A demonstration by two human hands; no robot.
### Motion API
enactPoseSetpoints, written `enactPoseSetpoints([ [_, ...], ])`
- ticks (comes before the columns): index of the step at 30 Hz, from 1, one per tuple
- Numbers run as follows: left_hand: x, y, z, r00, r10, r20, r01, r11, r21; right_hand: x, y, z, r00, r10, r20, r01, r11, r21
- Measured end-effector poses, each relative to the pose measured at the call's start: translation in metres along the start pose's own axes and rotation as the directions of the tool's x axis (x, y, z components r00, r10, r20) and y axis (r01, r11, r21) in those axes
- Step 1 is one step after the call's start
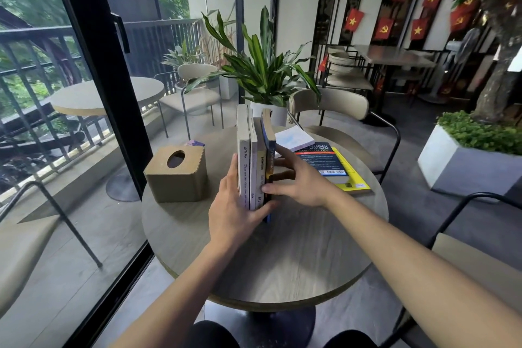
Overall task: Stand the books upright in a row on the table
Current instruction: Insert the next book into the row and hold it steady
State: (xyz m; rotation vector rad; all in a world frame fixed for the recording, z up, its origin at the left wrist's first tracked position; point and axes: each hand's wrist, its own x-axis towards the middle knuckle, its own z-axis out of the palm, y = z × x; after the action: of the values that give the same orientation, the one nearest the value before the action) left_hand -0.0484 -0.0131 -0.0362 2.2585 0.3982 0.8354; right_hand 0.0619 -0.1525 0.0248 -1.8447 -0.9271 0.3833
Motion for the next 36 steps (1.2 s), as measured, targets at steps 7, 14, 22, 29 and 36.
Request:
enactPoseSetpoints([
  [7,0.007,-0.007,-0.004,0.999,0.014,0.034,-0.012,0.998,-0.059,0.012,0.004,-0.018,0.979,0.072,0.191,-0.092,0.991,0.100],
  [14,0.009,-0.009,-0.004,0.999,0.034,0.035,-0.032,0.998,-0.047,0.063,0.002,-0.023,0.972,0.234,-0.029,-0.198,0.877,0.438],
  [22,0.013,-0.009,-0.006,0.997,0.042,0.062,-0.040,0.999,-0.034,0.076,-0.015,0.009,0.971,0.232,-0.054,-0.176,0.850,0.497],
  [29,0.013,0.000,-0.010,0.998,0.009,0.061,-0.006,0.999,-0.054,0.072,-0.009,0.028,0.970,0.191,-0.151,-0.084,0.845,0.529],
  [36,0.011,0.000,-0.009,0.997,-0.015,0.071,0.018,0.999,-0.042,0.072,-0.007,0.036,0.964,0.192,-0.185,-0.054,0.821,0.569],
])
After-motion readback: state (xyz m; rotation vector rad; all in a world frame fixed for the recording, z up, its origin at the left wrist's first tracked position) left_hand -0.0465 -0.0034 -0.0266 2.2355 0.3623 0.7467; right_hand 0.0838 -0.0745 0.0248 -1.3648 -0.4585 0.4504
